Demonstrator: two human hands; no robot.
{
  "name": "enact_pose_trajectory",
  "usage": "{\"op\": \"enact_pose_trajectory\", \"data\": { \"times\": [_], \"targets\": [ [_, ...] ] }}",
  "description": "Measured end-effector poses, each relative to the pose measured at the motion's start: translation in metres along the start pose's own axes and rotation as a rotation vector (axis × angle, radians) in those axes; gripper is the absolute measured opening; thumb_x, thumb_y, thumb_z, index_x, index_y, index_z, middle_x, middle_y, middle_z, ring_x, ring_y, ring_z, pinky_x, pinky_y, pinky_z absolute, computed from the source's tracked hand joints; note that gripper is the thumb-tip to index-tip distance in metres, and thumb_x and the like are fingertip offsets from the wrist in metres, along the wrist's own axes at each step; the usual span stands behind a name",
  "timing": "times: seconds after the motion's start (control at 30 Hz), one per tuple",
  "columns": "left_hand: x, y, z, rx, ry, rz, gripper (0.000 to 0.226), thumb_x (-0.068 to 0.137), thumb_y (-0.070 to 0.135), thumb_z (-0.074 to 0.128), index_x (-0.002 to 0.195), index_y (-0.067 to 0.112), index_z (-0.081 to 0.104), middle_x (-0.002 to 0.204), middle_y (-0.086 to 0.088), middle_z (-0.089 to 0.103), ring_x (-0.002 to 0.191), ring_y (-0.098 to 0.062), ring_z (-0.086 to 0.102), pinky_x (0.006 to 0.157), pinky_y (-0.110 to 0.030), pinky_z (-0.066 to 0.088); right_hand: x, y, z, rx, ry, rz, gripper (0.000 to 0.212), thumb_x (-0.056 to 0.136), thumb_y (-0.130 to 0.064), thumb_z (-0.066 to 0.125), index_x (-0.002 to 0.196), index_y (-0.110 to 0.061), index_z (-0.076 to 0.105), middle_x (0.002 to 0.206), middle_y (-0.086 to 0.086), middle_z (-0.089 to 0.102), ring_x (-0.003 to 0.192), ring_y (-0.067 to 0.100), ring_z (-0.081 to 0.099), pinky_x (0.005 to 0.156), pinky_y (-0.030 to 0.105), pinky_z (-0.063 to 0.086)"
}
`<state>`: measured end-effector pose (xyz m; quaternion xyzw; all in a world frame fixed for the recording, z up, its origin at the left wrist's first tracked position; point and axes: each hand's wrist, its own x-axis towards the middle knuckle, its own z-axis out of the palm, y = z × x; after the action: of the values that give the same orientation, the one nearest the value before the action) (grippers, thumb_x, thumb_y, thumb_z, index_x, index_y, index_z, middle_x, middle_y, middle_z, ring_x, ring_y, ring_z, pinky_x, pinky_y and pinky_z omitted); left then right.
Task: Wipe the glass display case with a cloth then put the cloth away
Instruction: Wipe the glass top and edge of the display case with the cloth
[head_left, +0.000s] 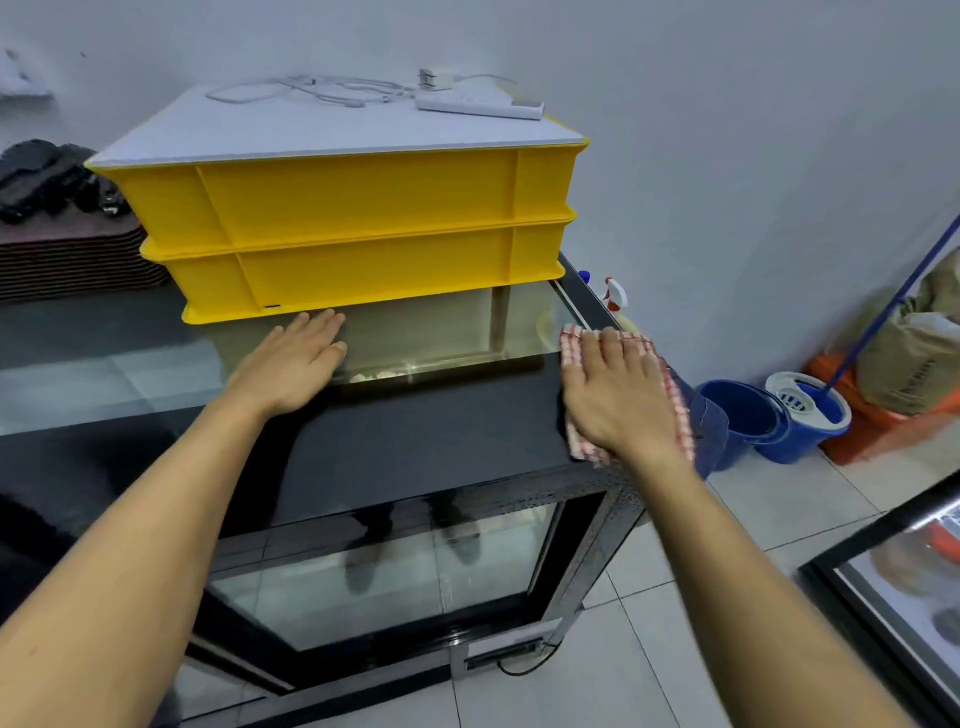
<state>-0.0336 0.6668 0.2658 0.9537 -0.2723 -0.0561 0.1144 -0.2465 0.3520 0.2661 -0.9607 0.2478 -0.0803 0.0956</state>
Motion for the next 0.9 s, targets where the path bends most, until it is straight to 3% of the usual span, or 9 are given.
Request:
{"op": "enact_pose_trajectory", "data": {
  "times": [0.1,0.2,0.27,0.4,0.5,0.57,0.7,0.77,0.9],
  "targets": [
    [0.0,0.0,0.001,0.008,-0.001,-0.003,0.079,0.097,0.059,0.012,0.168,0.025,0.012,0.174,0.007,0.003,0.161,-0.017,0.002,0.129,-0.04,0.003,-0.027,-0.078,0.02,0.0,0.042,-0.253,0.064,0.106,-0.038,0.008,0.157,-0.011,0.035,0.159,0.018,0.042,0.149,0.034,0.034,0.128,0.054,0.013],
    [0.0,-0.001,0.001,0.024,0.01,-0.012,0.06,0.113,0.046,0.021,0.168,0.025,0.011,0.175,0.007,0.002,0.161,-0.015,0.0,0.129,-0.039,0.001,-0.056,-0.118,0.028,0.069,-0.131,-0.51,0.061,0.111,-0.042,0.014,0.167,-0.019,0.013,0.175,0.005,0.008,0.161,0.024,0.003,0.129,0.04,-0.007],
    [-0.002,0.0,0.001,0.024,0.009,-0.009,0.057,0.114,0.042,0.021,0.168,0.025,0.011,0.174,0.007,0.002,0.161,-0.015,0.0,0.129,-0.038,0.001,-0.045,-0.093,0.019,0.056,-0.163,-0.561,0.059,0.112,-0.044,0.018,0.167,-0.025,0.01,0.175,-0.002,0.003,0.162,0.019,-0.002,0.128,0.035,-0.011],
    [-0.001,-0.001,0.0,0.031,0.006,-0.006,0.062,0.111,0.049,0.019,0.168,0.025,0.012,0.174,0.008,0.002,0.161,-0.015,0.0,0.129,-0.039,0.002,0.016,0.003,0.002,0.008,-0.079,-0.349,0.066,0.108,-0.054,0.002,0.166,-0.028,0.017,0.172,-0.001,0.022,0.16,0.02,0.013,0.131,0.048,0.008],
    [0.001,0.0,0.001,0.038,0.019,-0.013,0.057,0.114,0.043,0.021,0.168,0.027,0.011,0.174,0.008,0.003,0.161,-0.016,0.0,0.129,-0.04,0.002,0.028,0.01,0.001,0.013,-0.07,-0.083,0.068,0.107,-0.05,0.005,0.167,-0.02,0.013,0.174,0.009,0.011,0.161,0.027,0.009,0.131,0.047,0.003],
    [0.001,0.001,0.001,0.039,0.027,-0.009,0.057,0.113,0.044,0.021,0.168,0.028,0.011,0.175,0.008,0.003,0.161,-0.016,-0.001,0.129,-0.041,0.002,0.01,-0.029,0.011,0.012,-0.034,-0.186,0.071,0.105,-0.05,0.002,0.166,-0.017,0.018,0.172,0.012,0.02,0.159,0.028,0.016,0.13,0.046,0.007],
    [0.001,-0.001,0.003,0.044,0.009,-0.012,0.063,0.111,0.053,0.021,0.168,0.029,0.008,0.174,0.01,0.0,0.161,-0.016,-0.003,0.129,-0.041,0.0,-0.012,-0.059,0.016,0.075,-0.203,-0.531,0.061,0.111,-0.049,0.013,0.168,-0.028,0.008,0.175,-0.006,0.0,0.161,0.016,-0.005,0.129,0.036,-0.009],
    [0.002,0.002,0.003,0.051,0.0,-0.033,0.063,0.111,0.053,0.02,0.168,0.029,0.007,0.174,0.009,-0.002,0.161,-0.017,-0.004,0.129,-0.041,0.0,0.023,-0.036,0.011,0.04,-0.154,-0.483,0.062,0.11,-0.051,0.008,0.168,-0.028,0.01,0.175,-0.001,0.005,0.162,0.017,0.0,0.13,0.04,-0.006],
    [0.001,0.009,0.007,0.043,0.004,-0.085,0.062,0.111,0.05,0.02,0.168,0.03,0.004,0.174,0.011,-0.006,0.161,-0.016,-0.007,0.129,-0.041,-0.002,0.088,-0.016,0.01,0.04,-0.11,-0.13,0.065,0.11,-0.047,0.011,0.168,-0.019,0.008,0.175,0.009,0.002,0.162,0.028,0.0,0.13,0.046,-0.004]
  ]
}}
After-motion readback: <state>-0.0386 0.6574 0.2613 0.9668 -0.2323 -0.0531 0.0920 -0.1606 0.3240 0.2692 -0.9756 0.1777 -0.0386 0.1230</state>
